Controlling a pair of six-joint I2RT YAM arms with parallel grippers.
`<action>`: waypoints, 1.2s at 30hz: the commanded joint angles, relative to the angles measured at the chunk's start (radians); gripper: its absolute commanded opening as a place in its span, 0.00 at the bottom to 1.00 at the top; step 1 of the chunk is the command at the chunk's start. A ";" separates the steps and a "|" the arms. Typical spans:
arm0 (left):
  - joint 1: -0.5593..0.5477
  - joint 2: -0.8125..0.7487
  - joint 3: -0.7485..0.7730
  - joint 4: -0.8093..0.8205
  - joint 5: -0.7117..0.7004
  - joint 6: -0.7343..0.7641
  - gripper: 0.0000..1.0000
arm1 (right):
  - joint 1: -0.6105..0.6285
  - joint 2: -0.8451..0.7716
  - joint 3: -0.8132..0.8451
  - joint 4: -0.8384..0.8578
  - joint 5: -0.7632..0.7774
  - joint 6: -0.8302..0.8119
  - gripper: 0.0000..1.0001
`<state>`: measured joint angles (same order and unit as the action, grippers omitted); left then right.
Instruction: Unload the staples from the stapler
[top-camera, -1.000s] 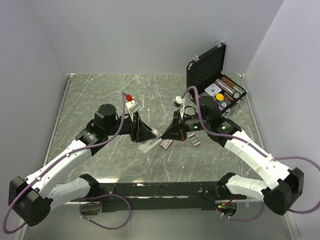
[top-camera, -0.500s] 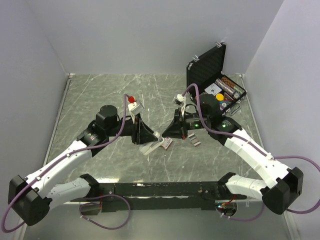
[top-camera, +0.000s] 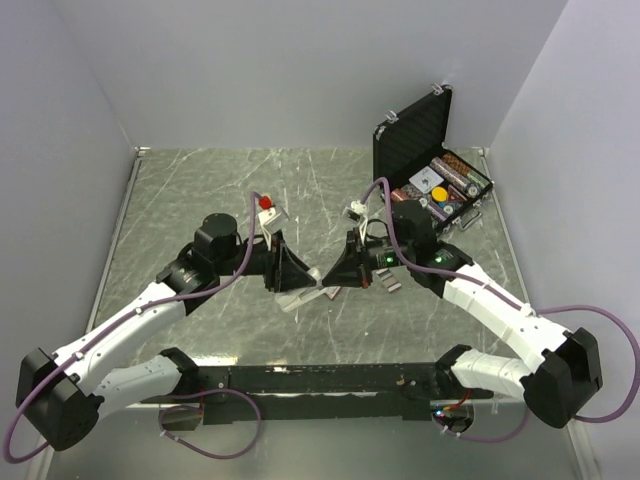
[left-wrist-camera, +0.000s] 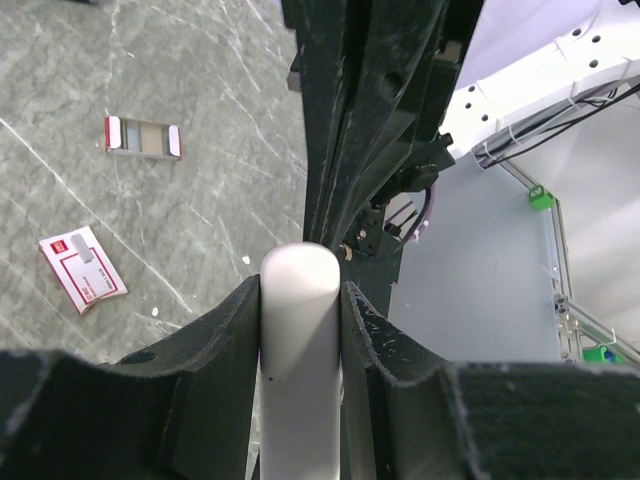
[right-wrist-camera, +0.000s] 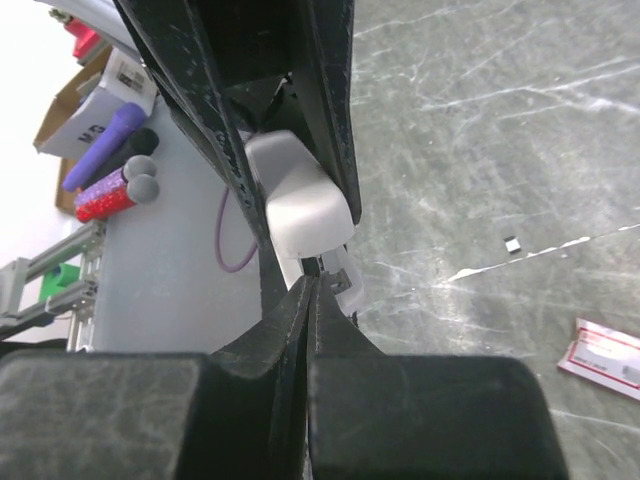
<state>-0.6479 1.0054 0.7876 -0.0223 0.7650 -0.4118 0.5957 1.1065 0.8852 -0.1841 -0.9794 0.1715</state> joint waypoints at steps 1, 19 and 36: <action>-0.001 -0.019 0.019 0.120 0.014 -0.030 0.01 | 0.012 -0.013 -0.066 0.064 -0.048 0.037 0.00; -0.022 -0.007 0.002 0.232 -0.009 -0.107 0.01 | 0.110 0.081 -0.129 0.357 -0.001 0.247 0.00; -0.042 -0.016 0.028 0.101 -0.312 -0.058 0.01 | 0.119 -0.076 -0.020 0.061 0.467 0.099 0.00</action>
<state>-0.6872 1.0046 0.7689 0.0826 0.5999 -0.4808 0.7090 1.0996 0.8074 -0.0944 -0.7006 0.3187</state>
